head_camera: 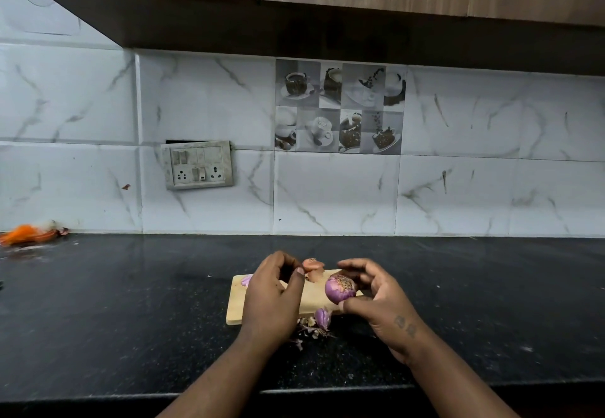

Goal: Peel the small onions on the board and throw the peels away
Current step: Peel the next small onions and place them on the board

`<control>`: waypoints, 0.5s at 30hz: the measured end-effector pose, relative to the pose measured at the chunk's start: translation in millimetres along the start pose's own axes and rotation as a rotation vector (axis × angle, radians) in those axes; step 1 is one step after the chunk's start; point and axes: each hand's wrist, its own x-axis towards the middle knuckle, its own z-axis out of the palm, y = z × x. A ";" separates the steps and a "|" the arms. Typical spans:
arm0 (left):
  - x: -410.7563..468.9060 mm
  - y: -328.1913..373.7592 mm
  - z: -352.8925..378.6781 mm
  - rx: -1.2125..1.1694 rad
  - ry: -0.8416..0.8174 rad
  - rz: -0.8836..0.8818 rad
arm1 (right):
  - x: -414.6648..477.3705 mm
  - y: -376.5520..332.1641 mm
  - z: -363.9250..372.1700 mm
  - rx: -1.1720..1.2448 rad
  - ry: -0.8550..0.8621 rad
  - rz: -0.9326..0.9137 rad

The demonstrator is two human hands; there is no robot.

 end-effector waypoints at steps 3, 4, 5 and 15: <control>-3.3 2.7 1.1 0.029 -0.104 -0.008 | 2.4 4.3 -0.6 -0.021 0.054 -0.040; -4.6 3.8 1.0 0.049 -0.144 -0.017 | 3.0 4.9 -1.1 -0.027 0.071 -0.053; -5.8 4.6 0.7 0.086 -0.182 -0.023 | 3.1 4.2 -1.7 -0.030 0.083 -0.062; -6.7 2.0 5.0 0.362 -0.215 0.090 | 0.9 -2.0 -0.9 0.101 0.071 -0.003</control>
